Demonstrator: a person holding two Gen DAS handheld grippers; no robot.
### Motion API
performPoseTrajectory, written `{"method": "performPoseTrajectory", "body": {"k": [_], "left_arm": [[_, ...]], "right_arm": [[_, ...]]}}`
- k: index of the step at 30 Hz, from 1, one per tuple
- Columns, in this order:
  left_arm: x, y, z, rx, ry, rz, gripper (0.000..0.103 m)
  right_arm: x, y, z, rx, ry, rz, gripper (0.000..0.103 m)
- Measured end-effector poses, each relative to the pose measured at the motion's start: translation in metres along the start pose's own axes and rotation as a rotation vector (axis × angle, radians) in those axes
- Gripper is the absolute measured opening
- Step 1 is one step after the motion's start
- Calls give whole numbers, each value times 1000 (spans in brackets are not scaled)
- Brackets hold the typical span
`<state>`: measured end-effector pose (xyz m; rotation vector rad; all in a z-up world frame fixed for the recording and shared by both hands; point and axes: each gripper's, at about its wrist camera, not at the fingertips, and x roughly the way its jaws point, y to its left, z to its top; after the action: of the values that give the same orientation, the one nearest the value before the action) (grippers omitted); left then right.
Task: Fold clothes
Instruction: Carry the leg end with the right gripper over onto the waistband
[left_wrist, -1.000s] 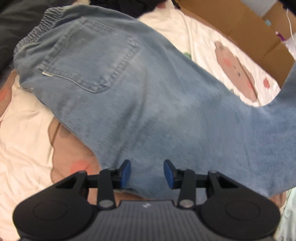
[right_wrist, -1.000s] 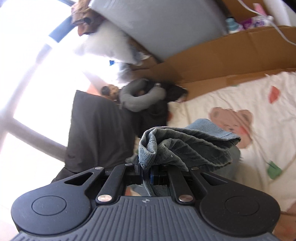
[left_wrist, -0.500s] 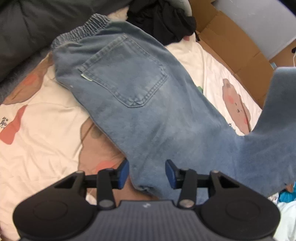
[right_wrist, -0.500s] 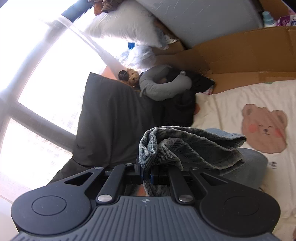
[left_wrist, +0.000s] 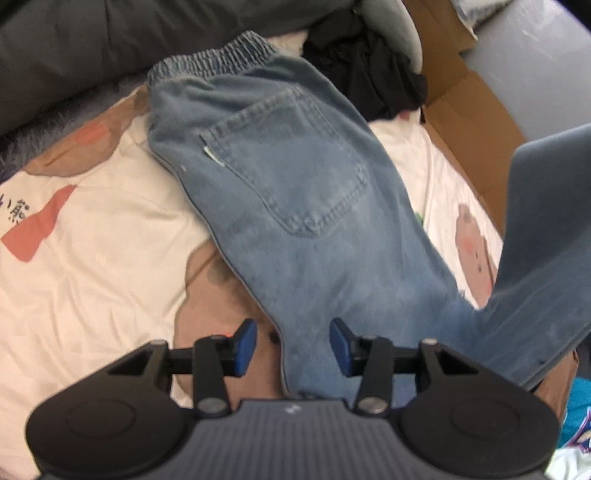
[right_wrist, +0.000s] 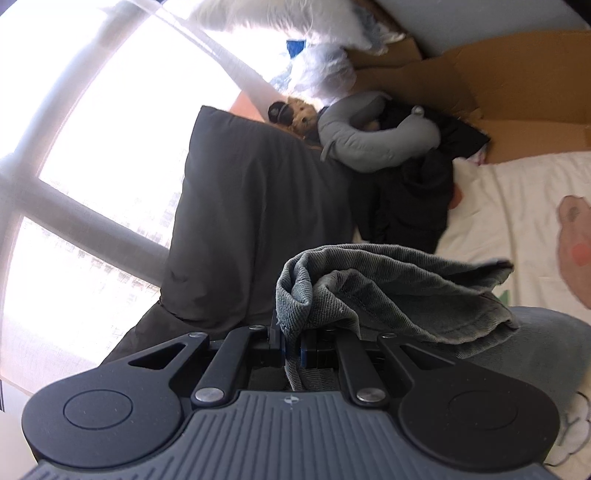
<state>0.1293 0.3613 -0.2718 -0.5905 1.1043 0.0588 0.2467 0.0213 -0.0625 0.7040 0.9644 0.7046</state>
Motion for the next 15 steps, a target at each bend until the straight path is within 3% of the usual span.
{"method": "performPoseTrajectory", "body": {"k": [15], "left_arm": [[-5,46,19,-141,-154,49,46]], "right_arm": [[147,10,-16,-14,122,70,5]]}}
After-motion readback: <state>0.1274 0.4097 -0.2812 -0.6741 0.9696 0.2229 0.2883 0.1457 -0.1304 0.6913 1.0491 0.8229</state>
